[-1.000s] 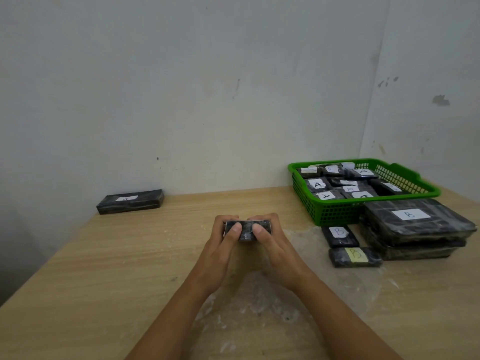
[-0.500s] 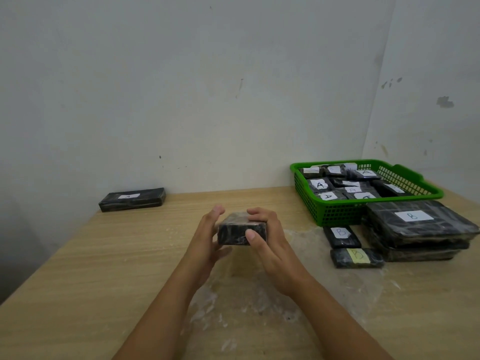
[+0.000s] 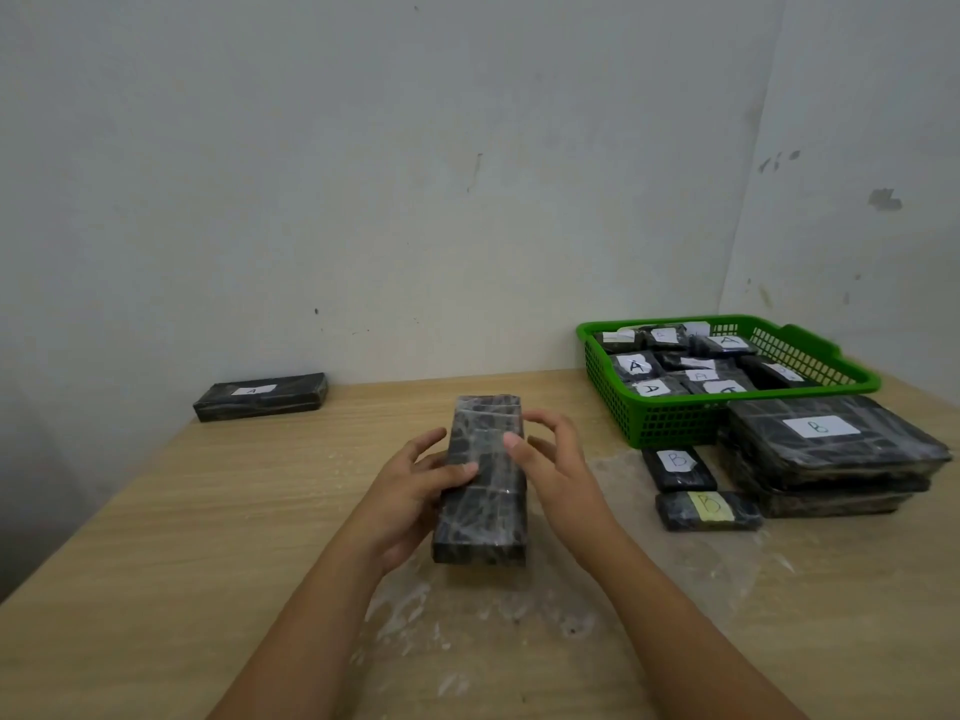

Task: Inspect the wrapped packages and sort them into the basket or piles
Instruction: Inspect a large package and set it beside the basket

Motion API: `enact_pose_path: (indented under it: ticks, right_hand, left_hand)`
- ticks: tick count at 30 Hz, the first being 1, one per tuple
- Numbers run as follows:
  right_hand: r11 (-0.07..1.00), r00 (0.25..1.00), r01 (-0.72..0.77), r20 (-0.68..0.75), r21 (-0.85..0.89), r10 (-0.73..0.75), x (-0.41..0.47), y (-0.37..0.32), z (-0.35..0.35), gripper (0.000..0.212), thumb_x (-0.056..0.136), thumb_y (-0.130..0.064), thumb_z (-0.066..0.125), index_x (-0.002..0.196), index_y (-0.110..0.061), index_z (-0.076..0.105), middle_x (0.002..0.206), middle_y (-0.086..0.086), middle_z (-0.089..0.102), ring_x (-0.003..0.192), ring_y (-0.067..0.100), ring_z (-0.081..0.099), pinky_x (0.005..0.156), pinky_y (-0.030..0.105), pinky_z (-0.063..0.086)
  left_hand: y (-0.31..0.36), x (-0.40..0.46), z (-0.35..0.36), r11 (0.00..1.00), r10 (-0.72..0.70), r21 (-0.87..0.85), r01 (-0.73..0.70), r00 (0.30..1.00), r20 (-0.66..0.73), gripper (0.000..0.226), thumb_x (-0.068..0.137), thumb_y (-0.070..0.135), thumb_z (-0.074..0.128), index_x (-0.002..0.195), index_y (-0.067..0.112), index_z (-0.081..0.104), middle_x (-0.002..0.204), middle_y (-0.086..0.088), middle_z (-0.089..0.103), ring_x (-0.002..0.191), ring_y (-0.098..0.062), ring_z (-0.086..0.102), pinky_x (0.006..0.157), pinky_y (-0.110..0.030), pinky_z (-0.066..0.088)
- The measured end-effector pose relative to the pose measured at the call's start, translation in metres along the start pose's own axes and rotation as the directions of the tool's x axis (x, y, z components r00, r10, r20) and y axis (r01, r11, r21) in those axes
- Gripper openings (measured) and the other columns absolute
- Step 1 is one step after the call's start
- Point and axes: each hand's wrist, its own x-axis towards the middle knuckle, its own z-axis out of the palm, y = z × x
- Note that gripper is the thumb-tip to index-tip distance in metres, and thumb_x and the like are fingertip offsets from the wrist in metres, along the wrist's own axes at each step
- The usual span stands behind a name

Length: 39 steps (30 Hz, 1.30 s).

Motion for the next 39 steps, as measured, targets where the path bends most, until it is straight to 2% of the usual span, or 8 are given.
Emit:
enact_pose_path:
  ticks: [3, 7, 11, 15, 24, 29, 34, 39]
  right_hand:
    - [0.981, 0.989, -0.112, -0.074, 0.157, 0.125, 0.005, -0.001, -0.005, 0.046, 0.096, -0.020, 0.070, 0.132, -0.030, 0.043, 0.138, -0.005, 0.052, 0.111, 0.014, 0.065, 0.078, 0.026, 0.059]
    - [0.962, 0.996, -0.039, -0.072, 0.270, 0.061, 0.005, -0.005, -0.017, 0.063, 0.091, 0.007, 0.067, 0.136, -0.026, 0.039, 0.134, 0.009, 0.060, 0.107, 0.029, 0.071, 0.086, 0.042, 0.061]
    - [0.971, 0.993, 0.120, -0.003, 0.206, -0.122, -0.001, -0.019, -0.023, 0.075, 0.088, 0.014, 0.066, 0.144, -0.027, 0.039, 0.137, 0.001, 0.057, 0.111, 0.025, 0.070, 0.086, 0.035, 0.060]
    - [0.968, 0.971, 0.216, 0.073, 0.125, -0.226, -0.004, -0.026, -0.019, 0.077, 0.088, 0.019, 0.064, 0.140, -0.034, 0.045, 0.140, -0.003, 0.054, 0.116, 0.022, 0.067, 0.092, 0.034, 0.058]
    - [0.945, 0.937, 0.326, 0.128, 0.012, -0.325, -0.009, -0.029, -0.013, 0.073, 0.086, 0.014, 0.067, 0.136, -0.036, 0.046, 0.130, 0.001, 0.059, 0.119, 0.024, 0.063, 0.102, 0.038, 0.054]
    - [0.977, 0.948, 0.157, 0.257, 0.143, -0.190, -0.018, -0.028, -0.002, 0.052, 0.095, -0.016, 0.067, 0.140, -0.028, 0.044, 0.132, 0.001, 0.061, 0.121, 0.015, 0.063, 0.092, 0.031, 0.056]
    - [0.983, 0.977, 0.090, 0.175, 0.160, -0.118, -0.019, -0.029, 0.003, 0.039, 0.094, -0.046, 0.055, 0.120, -0.017, 0.057, 0.112, 0.001, 0.068, 0.104, 0.014, 0.067, 0.083, 0.028, 0.056]
    - [0.980, 0.979, 0.122, 0.146, 0.156, -0.145, -0.019, -0.026, 0.004, 0.031, 0.094, -0.034, 0.047, 0.107, -0.006, 0.053, 0.091, -0.007, 0.063, 0.086, 0.006, 0.060, 0.075, 0.018, 0.049]
  left_hand:
    - [-0.003, -0.003, 0.005, 0.994, 0.037, 0.095, -0.047, 0.994, 0.104, 0.077, 0.071, 0.000, 0.083, 0.139, 0.025, 0.057, 0.130, -0.004, 0.070, 0.116, -0.027, 0.070, 0.089, -0.046, 0.060]
    - [-0.004, -0.006, 0.007, 0.973, 0.106, 0.190, -0.134, 0.983, 0.151, 0.077, 0.079, -0.005, 0.080, 0.138, 0.037, 0.056, 0.129, 0.003, 0.070, 0.118, -0.022, 0.069, 0.086, -0.043, 0.059]
    - [0.003, -0.009, 0.010, 0.909, 0.265, 0.301, -0.288, 0.957, 0.118, 0.059, 0.083, 0.042, 0.082, 0.137, 0.041, 0.056, 0.123, 0.007, 0.073, 0.119, -0.013, 0.068, 0.099, -0.041, 0.054]
    - [0.008, -0.015, 0.017, 0.844, 0.398, 0.361, -0.398, 0.914, 0.079, 0.050, 0.089, 0.049, 0.060, 0.134, 0.028, 0.061, 0.119, 0.010, 0.074, 0.113, -0.007, 0.069, 0.089, -0.027, 0.058]
    - [0.006, -0.022, 0.025, 0.810, 0.514, 0.333, -0.482, 0.858, -0.008, 0.046, 0.091, 0.067, 0.057, 0.119, 0.032, 0.065, 0.118, 0.010, 0.073, 0.114, -0.008, 0.068, 0.094, -0.032, 0.057]
    - [0.002, -0.024, 0.029, 0.820, 0.511, 0.293, -0.491, 0.859, 0.010, 0.032, 0.098, 0.053, 0.057, 0.120, 0.030, 0.063, 0.115, 0.010, 0.072, 0.111, -0.009, 0.068, 0.091, -0.033, 0.056]
    - [-0.003, -0.026, 0.030, 0.826, 0.489, 0.287, -0.486, 0.870, 0.066, 0.024, 0.090, 0.054, 0.055, 0.105, 0.036, 0.059, 0.107, 0.004, 0.068, 0.109, -0.019, 0.065, 0.097, -0.040, 0.053]
    - [-0.011, -0.031, 0.038, 0.795, 0.481, 0.359, -0.490, 0.868, 0.121, 0.027, 0.098, 0.046, 0.045, 0.109, 0.021, 0.045, 0.101, 0.000, 0.058, 0.088, -0.003, 0.058, 0.078, -0.015, 0.047]
